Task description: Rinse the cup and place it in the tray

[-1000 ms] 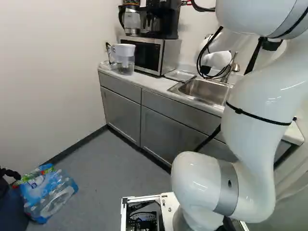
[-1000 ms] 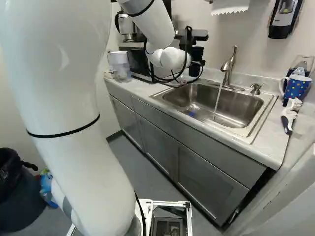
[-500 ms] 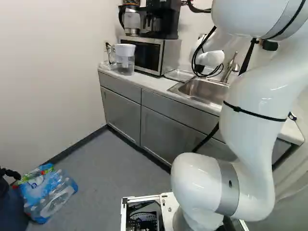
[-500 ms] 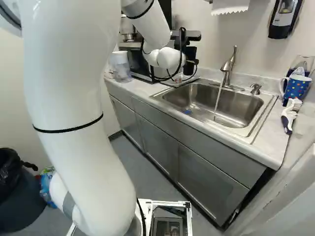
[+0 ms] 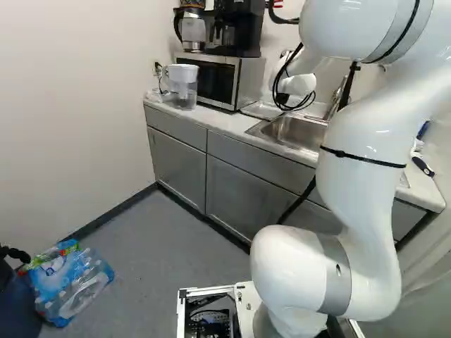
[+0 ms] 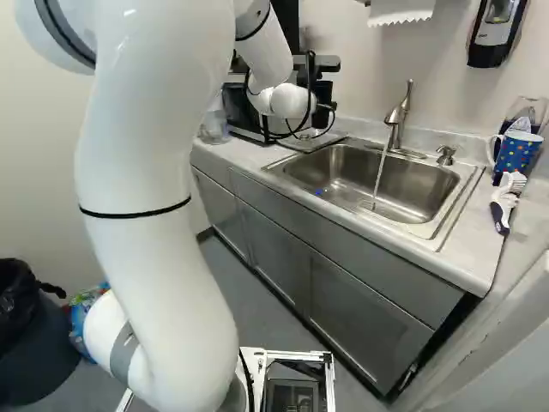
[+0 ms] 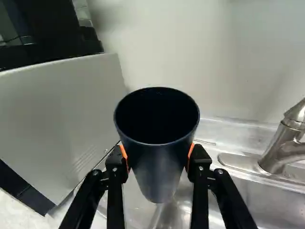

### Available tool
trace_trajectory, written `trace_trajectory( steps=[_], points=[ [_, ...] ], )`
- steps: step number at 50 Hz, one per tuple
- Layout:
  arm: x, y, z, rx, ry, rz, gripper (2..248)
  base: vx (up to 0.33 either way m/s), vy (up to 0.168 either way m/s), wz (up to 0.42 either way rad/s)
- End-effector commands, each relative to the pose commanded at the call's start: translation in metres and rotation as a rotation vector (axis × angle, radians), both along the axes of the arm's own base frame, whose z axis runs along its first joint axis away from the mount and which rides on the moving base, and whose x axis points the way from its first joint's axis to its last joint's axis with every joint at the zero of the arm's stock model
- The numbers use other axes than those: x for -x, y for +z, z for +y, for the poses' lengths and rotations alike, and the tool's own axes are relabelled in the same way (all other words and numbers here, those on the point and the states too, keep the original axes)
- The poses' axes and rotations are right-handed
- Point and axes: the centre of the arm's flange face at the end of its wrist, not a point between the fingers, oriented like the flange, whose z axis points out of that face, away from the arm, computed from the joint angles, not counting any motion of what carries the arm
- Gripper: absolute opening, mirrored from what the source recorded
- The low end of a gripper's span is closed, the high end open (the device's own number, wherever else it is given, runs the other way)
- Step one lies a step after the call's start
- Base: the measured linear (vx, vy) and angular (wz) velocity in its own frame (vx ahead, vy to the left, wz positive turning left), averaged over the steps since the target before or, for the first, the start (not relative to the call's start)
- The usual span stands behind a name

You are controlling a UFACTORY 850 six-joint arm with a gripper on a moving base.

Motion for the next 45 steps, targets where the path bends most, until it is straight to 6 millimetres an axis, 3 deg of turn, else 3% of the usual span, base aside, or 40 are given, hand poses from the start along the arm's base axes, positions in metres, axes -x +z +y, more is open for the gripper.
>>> trace_trajectory(
  steps=[32, 45],
  points=[
    [-0.062, -0.042, 0.019, -0.009, 0.053, 0.030, 125, 0.000, 0.000, 0.000],
    [-0.064, -0.057, 0.018, -0.015, 0.054, 0.052, 125, 0.000, 0.000, 0.000]
  ],
)
